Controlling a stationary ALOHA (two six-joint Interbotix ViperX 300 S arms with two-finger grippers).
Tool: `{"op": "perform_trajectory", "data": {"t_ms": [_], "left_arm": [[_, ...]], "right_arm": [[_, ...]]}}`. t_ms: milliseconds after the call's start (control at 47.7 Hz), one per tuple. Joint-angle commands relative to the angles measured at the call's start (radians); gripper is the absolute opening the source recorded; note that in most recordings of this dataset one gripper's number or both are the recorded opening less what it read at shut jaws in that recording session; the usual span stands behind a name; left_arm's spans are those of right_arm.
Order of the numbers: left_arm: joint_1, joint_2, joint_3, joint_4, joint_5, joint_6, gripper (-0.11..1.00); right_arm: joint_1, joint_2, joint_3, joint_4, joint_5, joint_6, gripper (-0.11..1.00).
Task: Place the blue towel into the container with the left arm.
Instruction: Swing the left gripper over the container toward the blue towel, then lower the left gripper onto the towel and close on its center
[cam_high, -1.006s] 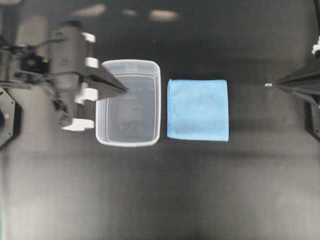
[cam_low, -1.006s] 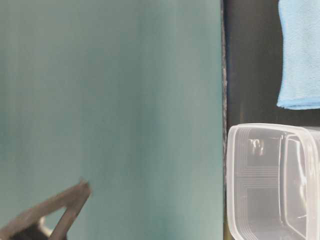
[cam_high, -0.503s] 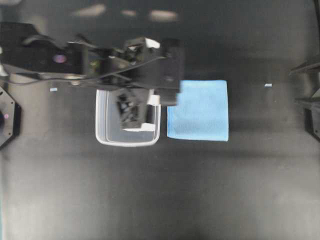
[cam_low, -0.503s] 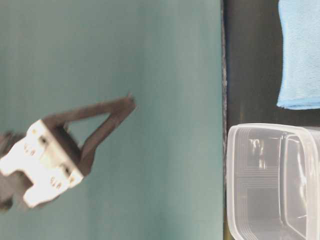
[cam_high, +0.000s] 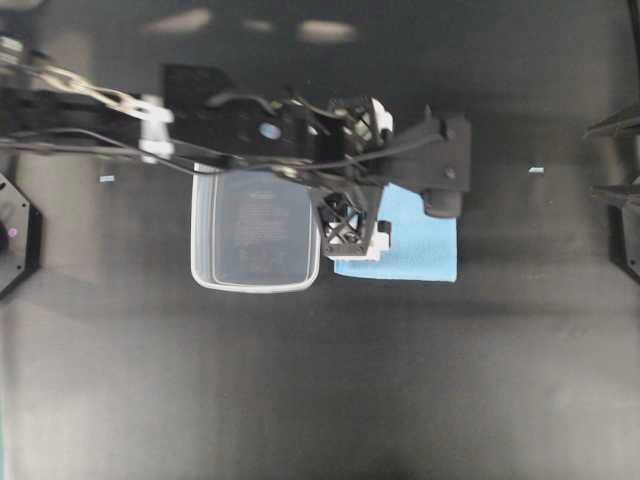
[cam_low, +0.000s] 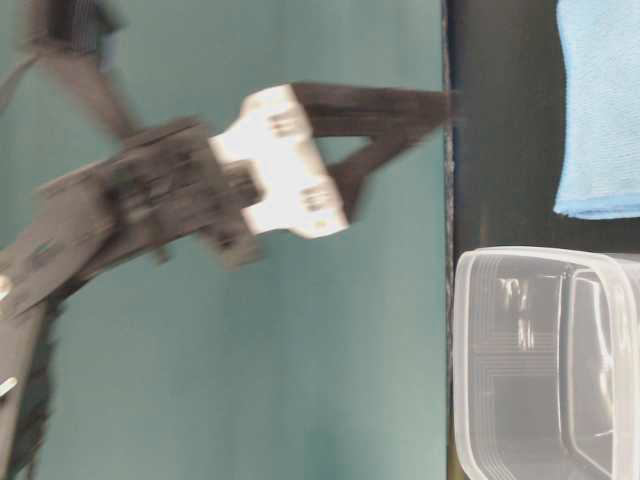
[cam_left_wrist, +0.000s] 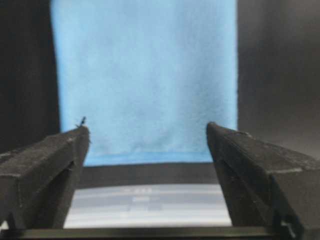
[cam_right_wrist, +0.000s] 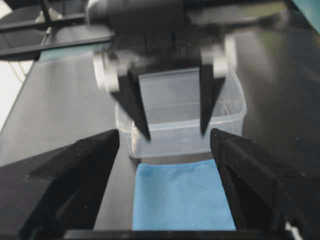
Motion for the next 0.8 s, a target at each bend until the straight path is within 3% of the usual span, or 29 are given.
{"op": "perform_trajectory", "data": {"t_ms": [0, 335, 776], "left_arm": [[0.002, 0.048, -0.044, 0.005, -0.003, 0.003, 0.89], [0.011, 0.222, -0.101, 0.005, -0.018, 0.008, 0.90], [0.021, 0.252, -0.080, 0.005, -0.060, -0.014, 0.85]], "right_arm": [[-0.006, 0.005, -0.020, 0.000, -0.011, -0.003, 0.71], [-0.008, 0.005, -0.008, 0.000, -0.023, -0.002, 0.71], [-0.009, 0.005, -0.002, 0.002, -0.034, 0.003, 0.71]]}}
